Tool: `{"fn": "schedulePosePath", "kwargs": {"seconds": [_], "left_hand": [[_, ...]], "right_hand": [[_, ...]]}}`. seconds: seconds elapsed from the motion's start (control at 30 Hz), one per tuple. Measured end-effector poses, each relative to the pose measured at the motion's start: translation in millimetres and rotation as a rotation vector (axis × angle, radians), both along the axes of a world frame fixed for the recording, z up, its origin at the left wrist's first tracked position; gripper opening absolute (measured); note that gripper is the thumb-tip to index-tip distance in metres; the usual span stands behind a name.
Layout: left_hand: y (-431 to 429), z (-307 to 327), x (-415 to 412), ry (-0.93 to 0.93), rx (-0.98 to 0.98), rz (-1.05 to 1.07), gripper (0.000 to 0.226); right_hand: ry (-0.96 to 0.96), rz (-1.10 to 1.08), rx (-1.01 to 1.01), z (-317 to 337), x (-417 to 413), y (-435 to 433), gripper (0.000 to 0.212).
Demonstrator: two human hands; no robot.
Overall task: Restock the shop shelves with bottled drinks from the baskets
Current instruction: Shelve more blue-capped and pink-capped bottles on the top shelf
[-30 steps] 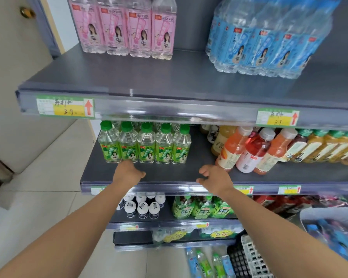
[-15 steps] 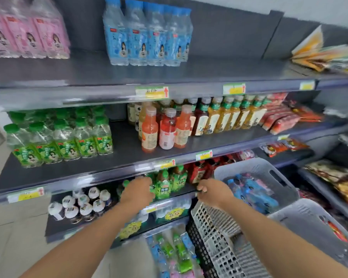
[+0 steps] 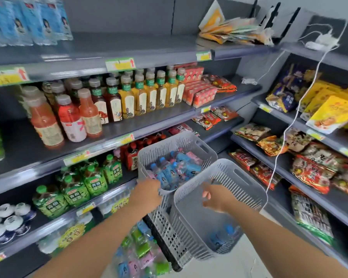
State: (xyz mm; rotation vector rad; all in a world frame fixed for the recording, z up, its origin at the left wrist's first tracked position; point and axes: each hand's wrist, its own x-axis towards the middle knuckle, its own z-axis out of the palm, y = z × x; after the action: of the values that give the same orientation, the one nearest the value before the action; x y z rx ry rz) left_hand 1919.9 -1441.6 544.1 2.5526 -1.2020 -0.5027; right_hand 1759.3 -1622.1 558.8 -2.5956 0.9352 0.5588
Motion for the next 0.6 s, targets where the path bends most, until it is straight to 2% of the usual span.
{"fn": "schedulePosePath", "kwargs": {"seconds": [0.1, 0.3, 0.47, 0.6], "left_hand": [[-34, -11, -15, -0.022, 0.038, -0.100, 0.022], [-94, -48, -48, -0.007, 0.084, -0.247, 0.030], [-126, -85, -80, 0.004, 0.204, -0.351, 0.029], [-148, -109, -97, 0.040, 0.252, -0.346, 0.038]], "right_hand": [[0.073, -0.032, 0.044, -19, -22, -17, 0.036], [0.174, -0.107, 0.116, -71, -49, -41, 0.041], [0.399, 0.029, -0.006, -111, -62, -54, 0.043], [0.429, 0.140, -0.039, -132, -60, -72, 0.041]]}}
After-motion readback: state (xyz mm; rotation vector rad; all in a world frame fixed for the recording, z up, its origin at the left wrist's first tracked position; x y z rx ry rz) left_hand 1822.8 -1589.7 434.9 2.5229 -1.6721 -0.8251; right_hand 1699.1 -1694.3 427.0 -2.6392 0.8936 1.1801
